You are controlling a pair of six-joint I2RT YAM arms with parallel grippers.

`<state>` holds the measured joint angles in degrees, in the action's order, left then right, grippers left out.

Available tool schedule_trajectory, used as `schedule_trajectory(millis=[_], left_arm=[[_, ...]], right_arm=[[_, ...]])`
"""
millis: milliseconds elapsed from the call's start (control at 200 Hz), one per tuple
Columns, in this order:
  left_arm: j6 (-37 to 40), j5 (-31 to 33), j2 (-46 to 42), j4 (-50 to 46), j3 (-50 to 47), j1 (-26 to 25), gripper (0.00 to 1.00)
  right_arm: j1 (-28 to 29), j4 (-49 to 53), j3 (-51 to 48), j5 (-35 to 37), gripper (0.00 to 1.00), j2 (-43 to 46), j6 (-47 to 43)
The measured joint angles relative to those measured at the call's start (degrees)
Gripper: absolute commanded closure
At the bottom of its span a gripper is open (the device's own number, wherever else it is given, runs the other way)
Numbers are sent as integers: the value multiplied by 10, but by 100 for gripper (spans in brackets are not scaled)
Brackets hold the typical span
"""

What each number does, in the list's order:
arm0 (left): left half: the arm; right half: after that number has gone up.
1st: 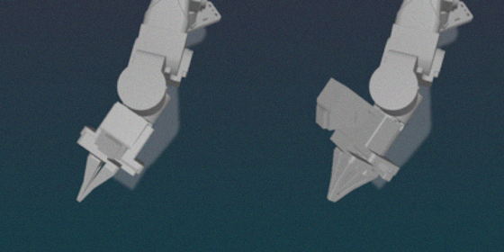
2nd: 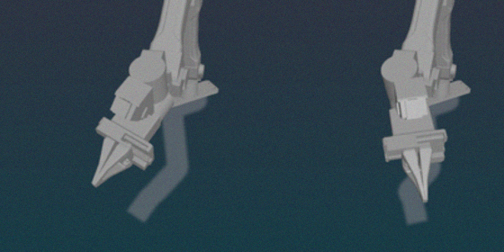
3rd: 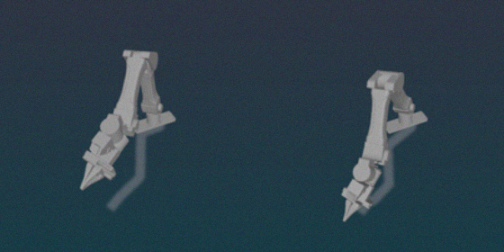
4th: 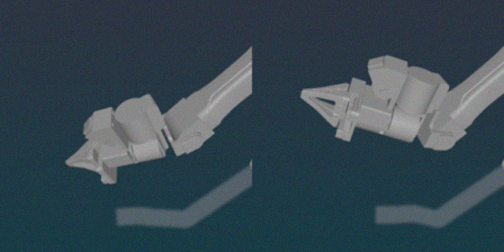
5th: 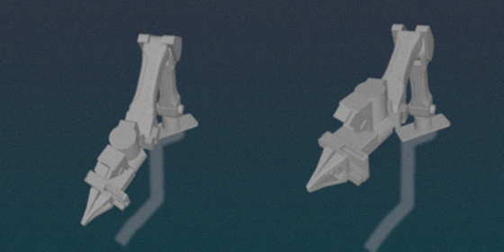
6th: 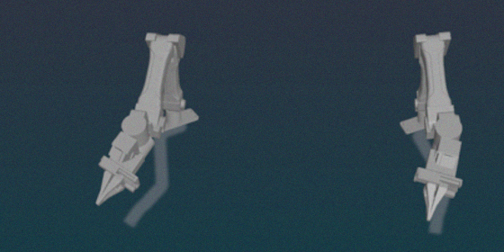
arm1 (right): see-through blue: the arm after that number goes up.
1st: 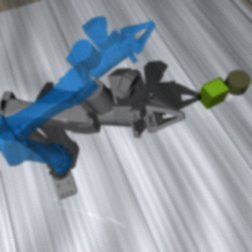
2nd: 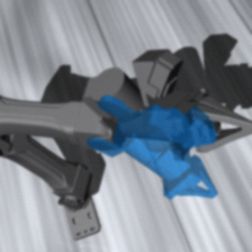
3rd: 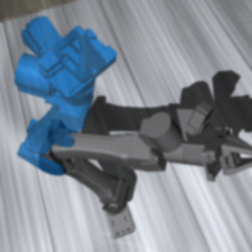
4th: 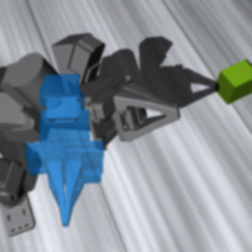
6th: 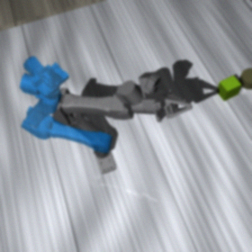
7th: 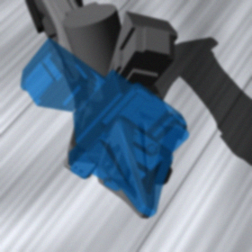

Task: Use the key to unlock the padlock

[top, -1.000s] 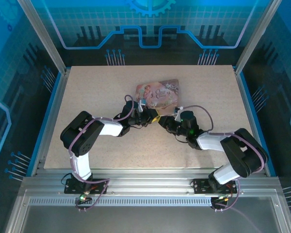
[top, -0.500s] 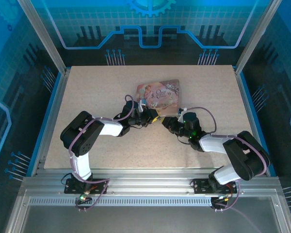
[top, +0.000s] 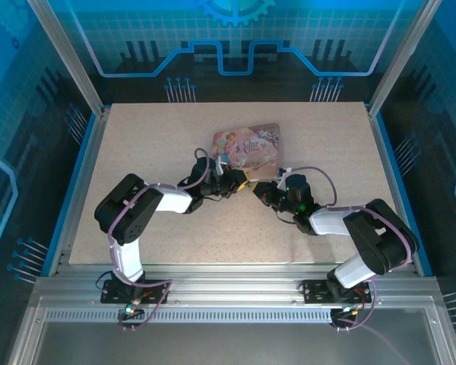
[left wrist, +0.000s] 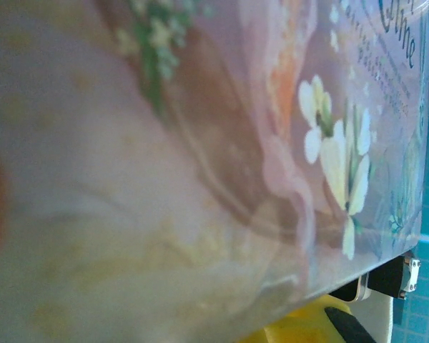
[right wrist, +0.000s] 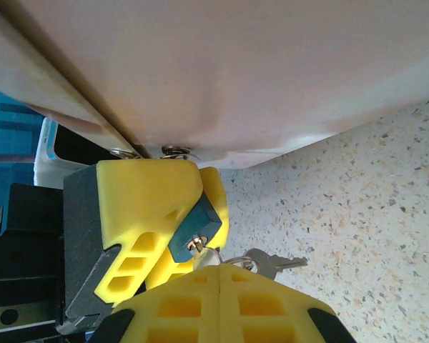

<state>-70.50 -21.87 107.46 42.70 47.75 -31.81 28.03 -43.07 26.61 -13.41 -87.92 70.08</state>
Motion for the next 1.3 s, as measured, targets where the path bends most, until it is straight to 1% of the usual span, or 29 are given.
schedule_trajectory(millis=[175, 315, 355, 400, 435, 565, 785, 991, 1151, 1301], left_arm=[[1, 13, 6, 11, 0, 0, 94], [1, 20, 6, 11, 0, 0, 93], [2, 20, 6, 11, 0, 0, 93], [4, 20, 6, 9, 0, 0, 93], [5, 19, 6, 7, 0, 0, 93], [10, 10, -6, -23, 2, -3, 92], [38, 10, -30, -160, 36, -14, 91], [62, 31, -38, -261, 67, -27, 91], [64, 43, -39, -296, 84, -34, 90], [64, 47, -39, -321, 102, -37, 90]], right_arm=[[-3, 2, 12, -2, 98, -14, 6], [-4, 2, 15, -3, 89, -18, 6], [-4, 5, 16, -4, 85, -18, 3], [-3, 14, 18, -4, 80, -16, 0], [-3, 29, 20, -4, 77, -10, -7], [-3, 110, 28, -5, 75, 30, -47], [-3, 295, 65, 15, 75, 107, -148], [-3, 421, 99, 45, 75, 121, -237], [1, 466, 106, 60, 64, 122, -304], [21, 483, 108, 69, 53, 122, -364]])
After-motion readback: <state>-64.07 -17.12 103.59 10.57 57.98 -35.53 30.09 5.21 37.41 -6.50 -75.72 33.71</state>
